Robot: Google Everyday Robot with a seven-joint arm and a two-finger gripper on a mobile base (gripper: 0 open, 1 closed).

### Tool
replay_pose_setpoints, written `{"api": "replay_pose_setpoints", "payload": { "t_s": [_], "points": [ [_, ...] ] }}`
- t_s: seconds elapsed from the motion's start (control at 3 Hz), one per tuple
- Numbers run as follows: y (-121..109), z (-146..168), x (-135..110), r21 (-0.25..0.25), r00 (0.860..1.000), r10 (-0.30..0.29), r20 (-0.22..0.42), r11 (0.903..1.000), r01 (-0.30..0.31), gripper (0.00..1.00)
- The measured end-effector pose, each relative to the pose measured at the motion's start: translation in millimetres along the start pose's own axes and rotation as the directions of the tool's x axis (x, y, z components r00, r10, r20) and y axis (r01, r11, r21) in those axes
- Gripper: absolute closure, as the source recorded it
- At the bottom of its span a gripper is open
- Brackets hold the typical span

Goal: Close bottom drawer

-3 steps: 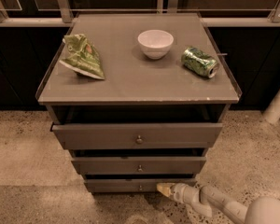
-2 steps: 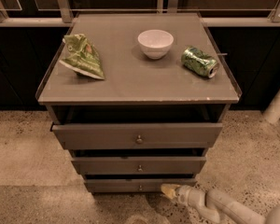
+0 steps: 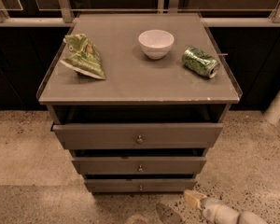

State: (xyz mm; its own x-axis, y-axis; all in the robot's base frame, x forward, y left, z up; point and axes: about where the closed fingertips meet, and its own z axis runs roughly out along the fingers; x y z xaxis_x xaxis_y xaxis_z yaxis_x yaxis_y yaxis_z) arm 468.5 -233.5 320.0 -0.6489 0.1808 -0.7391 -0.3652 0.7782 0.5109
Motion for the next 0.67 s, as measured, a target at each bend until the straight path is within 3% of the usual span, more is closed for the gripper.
{"api": "replay_pose_setpoints", "payload": {
  "t_s": [0.33,0.67],
  "points": [
    [-10.6,-32.8,11.9,0.042,0.999,0.036,0.030,0.9984,-0.037,0.82],
    [-11.0,-32.5,11.6,0.042,0.999,0.036,0.031,0.9984,-0.037,0.57]
  ]
}}
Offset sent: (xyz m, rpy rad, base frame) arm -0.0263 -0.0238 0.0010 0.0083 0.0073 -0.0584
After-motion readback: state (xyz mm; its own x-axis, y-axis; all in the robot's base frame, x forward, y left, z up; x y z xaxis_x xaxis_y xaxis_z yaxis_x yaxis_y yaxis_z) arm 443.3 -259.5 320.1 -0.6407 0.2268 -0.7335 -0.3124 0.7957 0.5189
